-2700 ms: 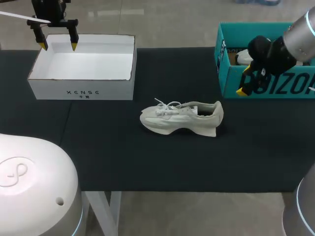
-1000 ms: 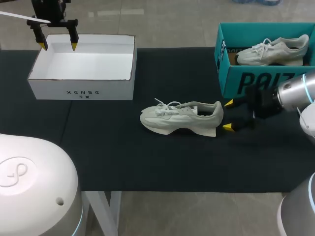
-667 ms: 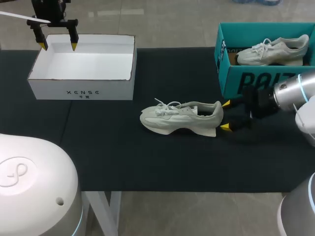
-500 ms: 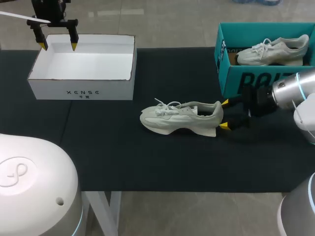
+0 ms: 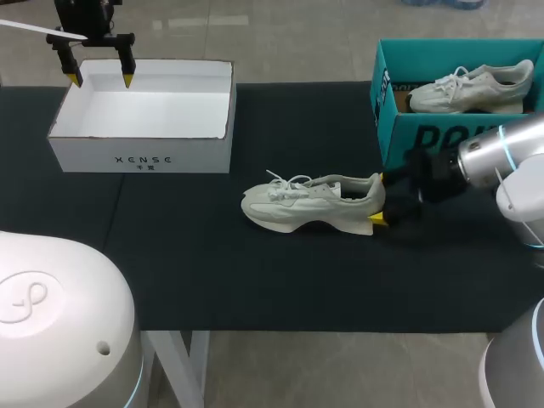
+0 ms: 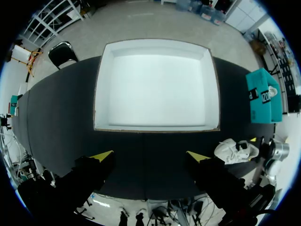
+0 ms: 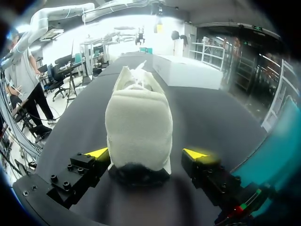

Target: Take the shoe out of the shoebox, open the shoe tongue, remove and reinsert the insole, then place the shoe into the shoebox

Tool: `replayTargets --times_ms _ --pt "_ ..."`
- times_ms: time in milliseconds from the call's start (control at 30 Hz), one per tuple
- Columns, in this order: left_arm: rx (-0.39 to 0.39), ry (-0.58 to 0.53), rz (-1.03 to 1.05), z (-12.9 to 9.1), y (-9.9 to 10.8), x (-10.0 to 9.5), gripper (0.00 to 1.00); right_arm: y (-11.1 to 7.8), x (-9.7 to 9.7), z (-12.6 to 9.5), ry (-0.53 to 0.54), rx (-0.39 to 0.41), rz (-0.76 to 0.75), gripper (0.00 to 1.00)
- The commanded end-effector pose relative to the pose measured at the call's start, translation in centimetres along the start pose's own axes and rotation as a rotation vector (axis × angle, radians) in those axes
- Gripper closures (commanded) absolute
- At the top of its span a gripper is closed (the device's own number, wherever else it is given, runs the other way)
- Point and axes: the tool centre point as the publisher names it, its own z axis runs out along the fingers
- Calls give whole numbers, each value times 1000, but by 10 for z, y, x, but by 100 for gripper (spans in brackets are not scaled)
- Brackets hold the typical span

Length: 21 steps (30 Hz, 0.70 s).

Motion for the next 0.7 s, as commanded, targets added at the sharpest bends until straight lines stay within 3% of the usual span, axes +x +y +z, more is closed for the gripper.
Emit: replayTargets --times_ms 33,400,433,467,533,700 --pt "0 0 0 0 0 0 0 1 -2 11 3 -3 -4 0" --pt "0 0 0 0 0 0 0 -1 -9 24 34 3 3 0" --pt "0 0 0 0 0 0 0 -2 -9 25 39 8 8 16" --pt "0 0 0 0 0 0 0 -3 -9 25 39 5 11 53" --pt "0 0 0 0 0 0 0 -4 -7 26 45 7 16 100" --pt "0 0 0 0 0 0 0 -2 -4 26 75 5 23 100"
